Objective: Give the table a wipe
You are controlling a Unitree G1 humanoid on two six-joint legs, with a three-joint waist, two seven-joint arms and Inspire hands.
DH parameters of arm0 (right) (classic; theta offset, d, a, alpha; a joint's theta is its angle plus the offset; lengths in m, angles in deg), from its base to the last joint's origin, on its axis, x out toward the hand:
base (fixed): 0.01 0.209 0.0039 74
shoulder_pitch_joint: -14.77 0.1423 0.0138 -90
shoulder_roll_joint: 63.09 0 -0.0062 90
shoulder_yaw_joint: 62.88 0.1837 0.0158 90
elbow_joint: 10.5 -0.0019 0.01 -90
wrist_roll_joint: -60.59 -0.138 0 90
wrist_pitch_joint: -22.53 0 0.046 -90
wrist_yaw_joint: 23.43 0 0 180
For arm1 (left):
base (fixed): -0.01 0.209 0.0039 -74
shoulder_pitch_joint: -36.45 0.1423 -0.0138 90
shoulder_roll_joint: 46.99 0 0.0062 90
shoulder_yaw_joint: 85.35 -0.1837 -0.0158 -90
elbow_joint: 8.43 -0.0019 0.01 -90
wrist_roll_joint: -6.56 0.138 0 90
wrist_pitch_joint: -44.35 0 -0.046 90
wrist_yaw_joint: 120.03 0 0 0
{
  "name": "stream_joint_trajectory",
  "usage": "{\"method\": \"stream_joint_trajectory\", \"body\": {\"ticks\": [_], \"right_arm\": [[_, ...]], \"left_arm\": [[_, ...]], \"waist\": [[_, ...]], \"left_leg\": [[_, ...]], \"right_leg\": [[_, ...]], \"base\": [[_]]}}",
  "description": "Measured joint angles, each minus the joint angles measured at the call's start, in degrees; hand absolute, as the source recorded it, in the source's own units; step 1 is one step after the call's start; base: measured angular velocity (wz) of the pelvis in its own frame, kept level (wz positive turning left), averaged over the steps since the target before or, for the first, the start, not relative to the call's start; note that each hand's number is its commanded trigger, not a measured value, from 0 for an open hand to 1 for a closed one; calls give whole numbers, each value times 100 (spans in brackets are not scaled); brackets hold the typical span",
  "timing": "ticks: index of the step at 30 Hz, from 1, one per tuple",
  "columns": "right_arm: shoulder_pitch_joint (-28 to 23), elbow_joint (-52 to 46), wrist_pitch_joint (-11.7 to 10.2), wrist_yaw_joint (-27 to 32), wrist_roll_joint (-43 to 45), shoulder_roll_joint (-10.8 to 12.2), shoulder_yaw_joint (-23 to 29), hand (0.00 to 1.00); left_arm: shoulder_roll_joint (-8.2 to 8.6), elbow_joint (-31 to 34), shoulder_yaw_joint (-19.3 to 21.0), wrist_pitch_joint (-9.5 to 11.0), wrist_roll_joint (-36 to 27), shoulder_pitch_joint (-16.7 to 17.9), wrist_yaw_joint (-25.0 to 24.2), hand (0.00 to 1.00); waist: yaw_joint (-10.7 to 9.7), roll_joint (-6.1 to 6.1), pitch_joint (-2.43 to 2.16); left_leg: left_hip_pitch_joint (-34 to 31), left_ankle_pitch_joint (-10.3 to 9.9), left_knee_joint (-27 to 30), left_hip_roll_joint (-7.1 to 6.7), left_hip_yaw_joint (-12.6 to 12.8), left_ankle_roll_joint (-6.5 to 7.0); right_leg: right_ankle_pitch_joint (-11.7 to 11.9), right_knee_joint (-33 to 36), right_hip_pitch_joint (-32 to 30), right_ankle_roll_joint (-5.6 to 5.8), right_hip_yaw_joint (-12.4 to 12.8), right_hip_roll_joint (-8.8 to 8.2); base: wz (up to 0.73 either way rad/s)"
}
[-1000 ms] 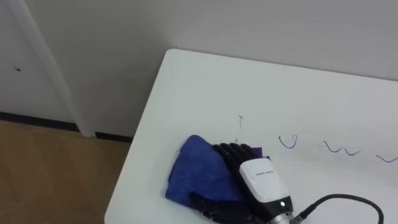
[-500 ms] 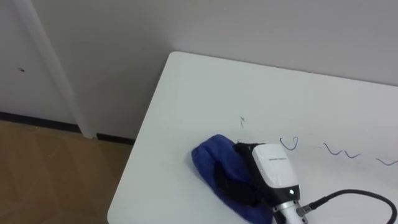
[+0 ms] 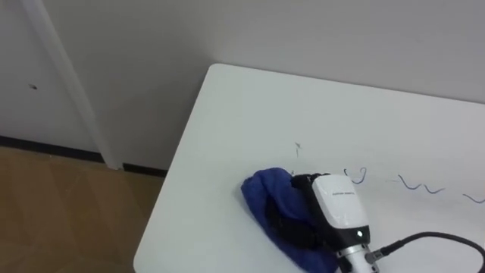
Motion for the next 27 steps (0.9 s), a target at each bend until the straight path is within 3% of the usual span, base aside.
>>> {"method": "stream_joint_trajectory", "body": {"ticks": [4,6,9,10,11,13,15,16,20,21,23,27], "right_arm": [[456,7,541,-406,-294,108,-309,100],[740,20,786,-618,-322,128,-368,100],[1621,397,990,-1049,-418,127,-396,100],[2017,619,1016,-1139,-522,65,-371,100],[2408,962,1015,-1169,-640,61,-251,100],[2910,1462,1017,-1169,-779,47,35,100],[3347,2085,1015,-1133,-1065,-100,281,100],[3456,2333,1028,-1121,-1323,-302,381,100],[3446,2873,992,-1032,-1555,-819,889,100],[3435,2964,983,-1026,-1605,-861,930,100],[3251,3203,879,-910,-2009,-1090,944,100],[2864,3370,625,-679,-2240,-1195,1265,100]], "left_arm": [[5,19,-11,-107,6,85,-1,0],[2,101,1,-164,101,73,-12,0],[14,136,7,-212,96,78,-40,0],[9,188,8,-220,96,96,-65,0],[-14,308,19,-237,95,174,-106,0],[-44,404,18,-240,92,265,-147,0],[-43,470,5,-278,93,309,-214,0],[-63,697,10,-327,85,404,-263,0],[-206,829,50,-328,91,450,-300,0],[-223,815,57,-328,89,458,-302,0],[-268,739,56,-324,79,490,-375,0],[-280,751,113,-317,100,520,-363,0]], "waist": [[59,-7,10],[230,-16,24],[379,-85,52],[483,-98,87],[502,-133,107],[492,-198,88],[495,-204,90],[494,-194,95],[489,-176,90],[471,-163,88],[354,-51,83],[154,-1,60]], "left_leg": [[13,3,-28,9,-28,2],[-10,6,-18,10,-34,3],[-180,47,22,-5,-77,0],[-216,74,23,-13,-93,8],[-293,92,37,-27,-137,16],[-465,105,119,-64,-294,23],[-570,113,234,-108,-449,23],[-622,114,257,-127,-519,26],[-741,124,249,-123,-521,37],[-723,124,234,-121,-529,36],[-556,137,148,-112,-591,19],[-324,172,76,-88,-728,5]], "right_leg": [[3,48,-14,-6,-5,15],[1,96,-61,-8,-22,13],[3,151,-217,-13,-150,-29],[3,195,-279,-13,-172,-45],[2,185,-329,-13,-218,-64],[2,181,-422,-12,-371,-104],[0,178,-440,-8,-499,-149],[-1,177,-472,-7,-584,-173],[-1,183,-574,-5,-631,-183],[-1,183,-562,-5,-633,-182],[-3,244,-441,-2,-641,-181],[-71,552,-437,63,-667,-207]], "base": [[-3],[0],[12],[14],[19],[42],[53],[56],[18],[-14],[-3],[-2]]}}
